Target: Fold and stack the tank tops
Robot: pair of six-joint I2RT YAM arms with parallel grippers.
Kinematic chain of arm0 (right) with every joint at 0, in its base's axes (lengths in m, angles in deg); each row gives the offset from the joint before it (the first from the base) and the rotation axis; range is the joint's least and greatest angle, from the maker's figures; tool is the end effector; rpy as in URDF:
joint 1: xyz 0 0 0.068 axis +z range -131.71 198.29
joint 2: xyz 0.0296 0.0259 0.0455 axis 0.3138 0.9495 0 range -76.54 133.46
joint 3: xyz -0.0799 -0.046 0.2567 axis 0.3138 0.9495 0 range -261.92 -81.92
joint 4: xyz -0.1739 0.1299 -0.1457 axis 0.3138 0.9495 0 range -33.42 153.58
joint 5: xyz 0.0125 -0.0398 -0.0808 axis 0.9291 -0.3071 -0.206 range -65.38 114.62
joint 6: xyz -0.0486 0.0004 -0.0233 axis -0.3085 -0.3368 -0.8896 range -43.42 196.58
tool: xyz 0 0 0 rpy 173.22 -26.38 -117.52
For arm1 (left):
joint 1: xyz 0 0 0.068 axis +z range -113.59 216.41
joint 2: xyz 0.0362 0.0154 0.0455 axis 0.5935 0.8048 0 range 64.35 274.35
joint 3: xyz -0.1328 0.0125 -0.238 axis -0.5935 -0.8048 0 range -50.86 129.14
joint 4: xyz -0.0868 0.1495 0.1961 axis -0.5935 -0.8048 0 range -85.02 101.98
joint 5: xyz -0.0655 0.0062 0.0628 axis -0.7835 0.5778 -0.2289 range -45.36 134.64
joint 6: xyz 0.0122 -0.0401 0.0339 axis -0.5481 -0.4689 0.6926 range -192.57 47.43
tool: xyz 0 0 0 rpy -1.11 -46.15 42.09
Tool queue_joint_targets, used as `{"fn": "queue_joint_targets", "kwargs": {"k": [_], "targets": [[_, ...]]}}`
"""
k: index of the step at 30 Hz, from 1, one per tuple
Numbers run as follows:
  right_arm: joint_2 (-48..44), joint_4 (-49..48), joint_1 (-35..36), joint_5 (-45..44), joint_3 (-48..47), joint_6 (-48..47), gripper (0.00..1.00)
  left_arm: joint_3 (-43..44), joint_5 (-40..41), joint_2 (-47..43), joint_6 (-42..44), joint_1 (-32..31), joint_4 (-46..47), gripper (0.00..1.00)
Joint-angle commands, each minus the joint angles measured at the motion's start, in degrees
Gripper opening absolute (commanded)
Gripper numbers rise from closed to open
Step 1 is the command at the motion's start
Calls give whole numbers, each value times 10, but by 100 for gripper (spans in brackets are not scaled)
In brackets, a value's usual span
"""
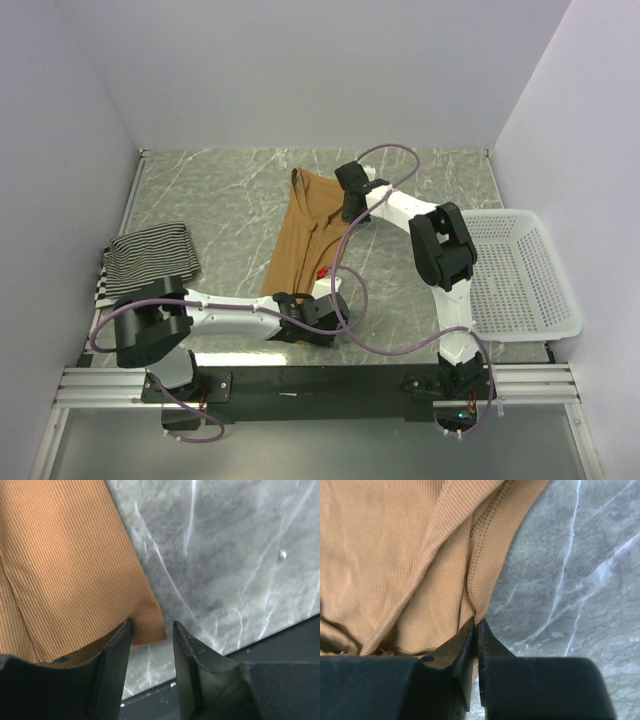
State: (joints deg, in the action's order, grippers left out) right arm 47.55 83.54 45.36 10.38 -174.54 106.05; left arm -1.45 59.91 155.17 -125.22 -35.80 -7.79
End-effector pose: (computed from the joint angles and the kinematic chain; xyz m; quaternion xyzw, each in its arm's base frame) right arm 0.4180 0.2038 0.1628 0.0537 0.9540 0.0228 0.2942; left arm 0.1004 -0.2823 0.1655 0.1305 0.9516 -0.1591 0.2282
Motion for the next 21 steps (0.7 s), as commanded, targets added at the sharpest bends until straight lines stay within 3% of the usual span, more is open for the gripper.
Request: {"fn": "queue_joint_targets", "kwargs": {"k": [1, 3, 4, 7, 18, 21], "targets": [[6, 4, -6, -19, -29, -3, 8, 19, 17, 22, 17, -3, -12, 44], [4, 5, -8, -21, -29, -6, 4, 15, 13, 32, 16, -4, -4, 32], [4, 5, -10, -22, -28, -6, 3, 10, 12, 33, 14, -3, -3, 19], [-1, 2, -13, -24, -23, -8, 2, 1, 7, 20, 10, -7, -4, 1], [-5, 13, -16, -55, -21, -36, 1, -54, -83, -59, 4, -23, 19, 0], [-14, 13, -14, -47, -8, -41, 5, -61, -103, -72, 4, -24, 23, 1]]}}
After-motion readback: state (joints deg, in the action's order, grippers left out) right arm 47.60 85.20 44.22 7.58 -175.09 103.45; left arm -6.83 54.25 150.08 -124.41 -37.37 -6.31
